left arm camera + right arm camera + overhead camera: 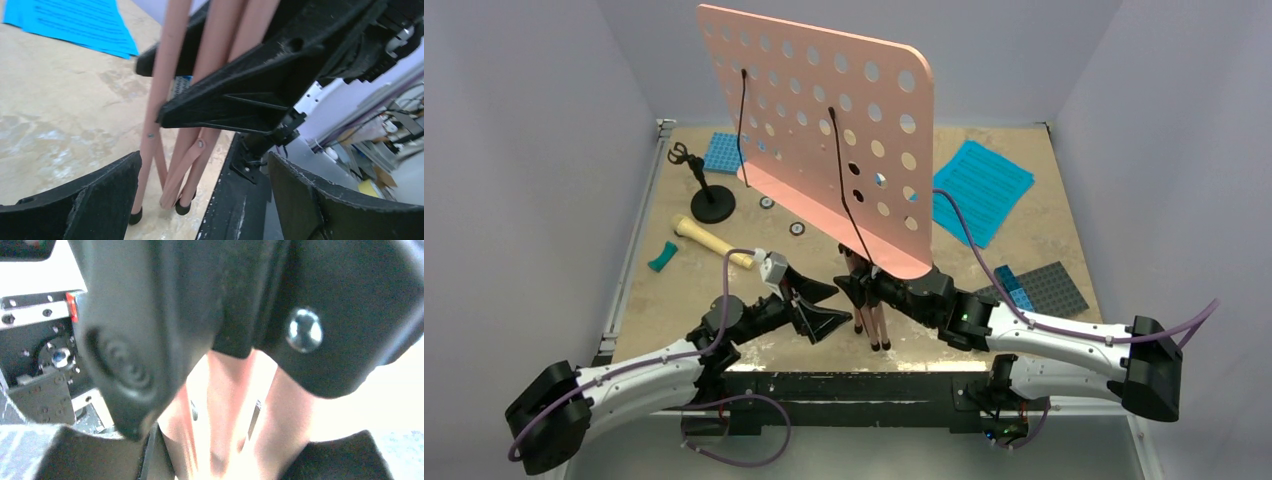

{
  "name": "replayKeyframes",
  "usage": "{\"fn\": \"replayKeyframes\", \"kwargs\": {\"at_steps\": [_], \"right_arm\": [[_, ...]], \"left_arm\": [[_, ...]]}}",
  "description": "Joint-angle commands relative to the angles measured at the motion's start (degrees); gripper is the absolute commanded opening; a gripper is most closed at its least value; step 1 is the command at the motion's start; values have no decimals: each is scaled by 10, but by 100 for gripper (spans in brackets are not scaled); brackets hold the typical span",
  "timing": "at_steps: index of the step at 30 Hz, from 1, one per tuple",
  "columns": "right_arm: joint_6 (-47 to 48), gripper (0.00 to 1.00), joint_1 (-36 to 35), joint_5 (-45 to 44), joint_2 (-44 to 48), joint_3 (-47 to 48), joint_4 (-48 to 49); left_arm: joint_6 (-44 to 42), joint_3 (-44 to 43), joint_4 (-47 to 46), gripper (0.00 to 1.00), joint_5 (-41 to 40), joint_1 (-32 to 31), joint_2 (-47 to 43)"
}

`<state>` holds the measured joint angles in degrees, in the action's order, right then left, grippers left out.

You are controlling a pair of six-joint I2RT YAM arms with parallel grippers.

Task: Pack up the instrument practice props

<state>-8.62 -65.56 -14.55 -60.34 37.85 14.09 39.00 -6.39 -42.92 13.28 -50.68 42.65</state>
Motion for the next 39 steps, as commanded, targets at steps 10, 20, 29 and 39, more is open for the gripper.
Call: {"fn": "replayKeyframes", "kwargs": {"at_steps": [10,20,29,39], "right_arm": [[-33,0,-1,-21,55,21,279],[-49,0,-1,8,82,6,293],[-91,0,-1,37,120,-4,301],[-152,0,-1,83,146,4,296]], "left_arm": [[8,18,-349,100,-13,-66,236],[11,-28,-444,95,29,-88,388],[-29,-52,-445,100,-41,-113,394],[-68,-70,-445,100,-78,-113,395]]}}
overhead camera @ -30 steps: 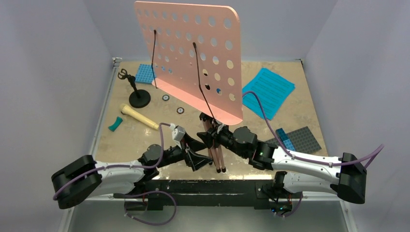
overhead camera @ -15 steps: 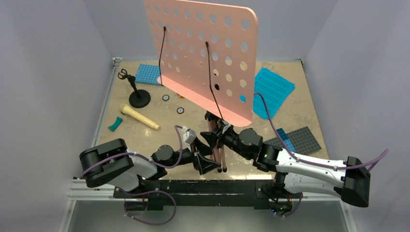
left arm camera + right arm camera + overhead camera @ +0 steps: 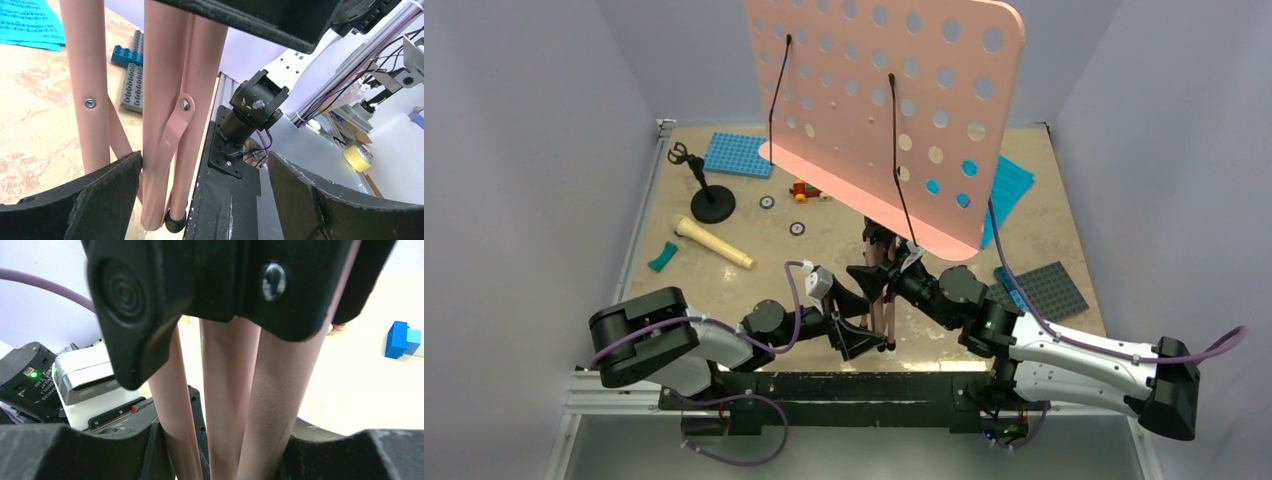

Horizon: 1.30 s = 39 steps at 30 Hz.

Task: Pack up the instrument practice props

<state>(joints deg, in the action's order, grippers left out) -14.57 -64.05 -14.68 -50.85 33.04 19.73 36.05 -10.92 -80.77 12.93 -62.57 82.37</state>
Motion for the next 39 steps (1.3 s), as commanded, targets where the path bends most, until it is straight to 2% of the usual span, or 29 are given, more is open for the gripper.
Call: {"fn": "replayKeyframes", "kwargs": {"at_steps": [1,7,12,20,25,29,35,39], "right_arm": [[-96,0,-16,88,53,53,239],[-80,0,-17,84,59,64,211],[-62,0,-18,79,67,73,183],[-40,0,-22,90,59,89,169],[-34,0,-27,85,56,92,185],[-39,0,-29,94,52,97,196],[-40,0,-32,91,46,87,232],[-43,0,-32,94,47,83,248]], "left_arm": [[-42,-25,-67,100,-85,6,-4],[-71,-7,-60,100,-97,6,-57],[-77,8,52,100,-89,6,-156],[-100,42,140,100,-127,6,-247],[-83,43,146,100,-150,6,-221],[-57,57,76,100,-163,6,-174],[1,38,-62,100,-60,6,-71],[27,0,-67,100,11,2,-27]]}}
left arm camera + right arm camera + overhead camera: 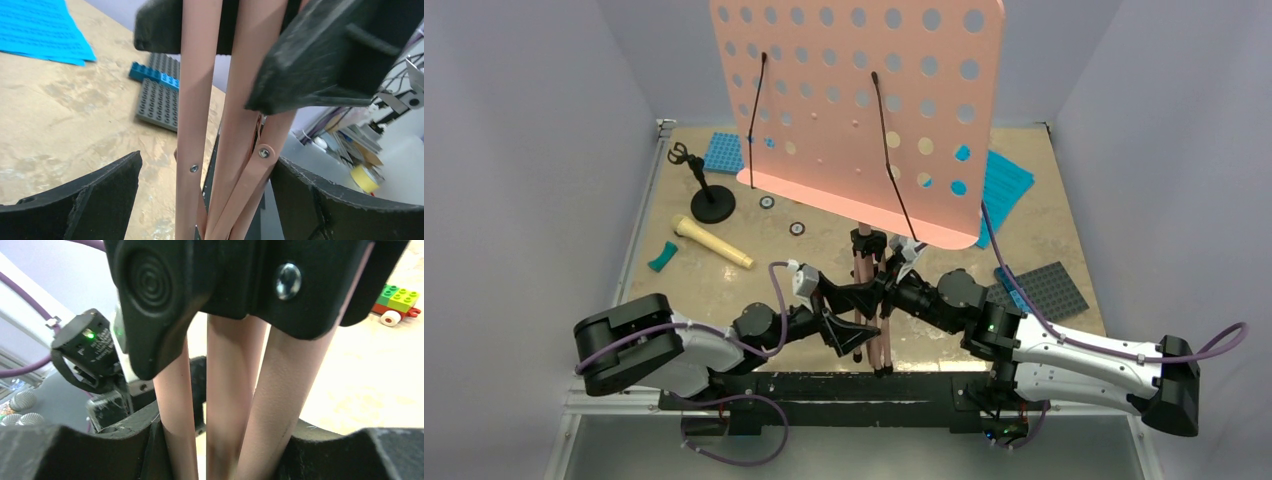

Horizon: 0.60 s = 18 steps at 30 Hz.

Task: Pack up the instrument practice props

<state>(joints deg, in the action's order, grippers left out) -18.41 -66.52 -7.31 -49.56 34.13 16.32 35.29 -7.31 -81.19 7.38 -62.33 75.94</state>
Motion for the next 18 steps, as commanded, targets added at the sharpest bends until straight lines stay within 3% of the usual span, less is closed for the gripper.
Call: {"fn": "replayKeyframes", "kwargs": {"at_steps": [1,4,7,9,12,14,18], "right_arm": [[-6,0,-7,21,34,72,284],[-14,0,-7,25,36,69,293],[-21,0,-7,27,40,63,300],[-21,0,-7,23,45,63,293],[-19,0,-7,11,56,58,277],[-17,0,-7,-2,64,55,262],[-23,0,-7,-42,77,45,224]], "left_arm": [[35,-44,-63,100,68,-5,45],[31,-57,-63,99,68,-11,54],[25,-70,-63,83,77,-11,57],[24,-73,-63,61,82,-11,62],[26,-67,-63,19,82,-11,66],[29,-53,-63,0,74,-11,61],[34,-14,-62,0,43,-11,35]]}}
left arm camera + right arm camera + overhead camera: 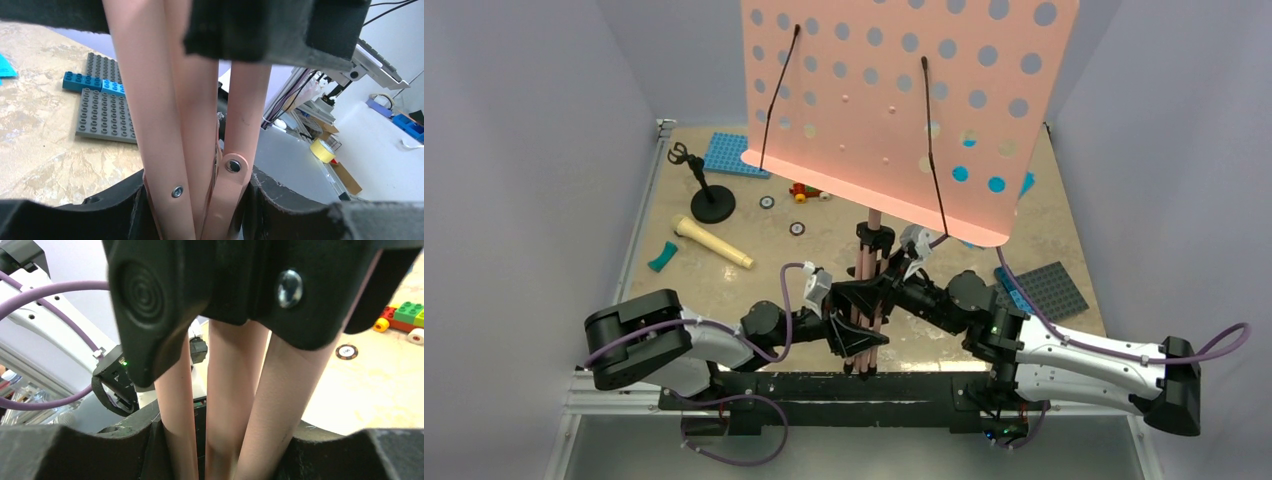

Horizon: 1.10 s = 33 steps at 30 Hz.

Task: Pack up the instrument practice props

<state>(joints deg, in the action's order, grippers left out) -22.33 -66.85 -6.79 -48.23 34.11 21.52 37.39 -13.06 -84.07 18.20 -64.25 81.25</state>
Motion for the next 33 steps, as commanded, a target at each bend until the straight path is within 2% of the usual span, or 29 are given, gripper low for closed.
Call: {"fn": "replayKeyframes", "kwargs": {"at_steps": [1,3,5,7,9,10,13,17,21,23,28,33], "right_arm": [[17,0,-3,-59,66,46,157],[23,0,-3,-84,66,49,125],[27,0,-3,-109,62,56,87],[31,0,-3,-133,54,64,53],[32,0,-3,-157,40,73,18],[32,0,-2,-165,33,76,4],[30,0,2,-180,9,82,-22],[7,0,18,-202,-16,84,-62],[-56,0,74,-155,-30,65,-74],[-78,0,95,-129,-34,46,-45],[-84,1,106,-105,-61,45,-17],[-82,0,120,-95,-89,63,-16]], "left_arm": [[17,56,-30,0,-78,8,-28],[27,77,0,0,-112,8,-56],[37,86,81,0,-137,8,-100],[37,65,231,0,-159,8,-160],[38,22,424,0,-187,8,-215],[35,10,484,0,-199,7,-230],[40,22,512,0,-221,7,-264],[66,-5,615,0,-263,7,-286],[84,-8,599,0,-265,7,-271],[86,-11,571,0,-263,7,-253],[66,-41,514,0,-242,7,-199],[66,-43,458,0,-260,8,-162]]}}
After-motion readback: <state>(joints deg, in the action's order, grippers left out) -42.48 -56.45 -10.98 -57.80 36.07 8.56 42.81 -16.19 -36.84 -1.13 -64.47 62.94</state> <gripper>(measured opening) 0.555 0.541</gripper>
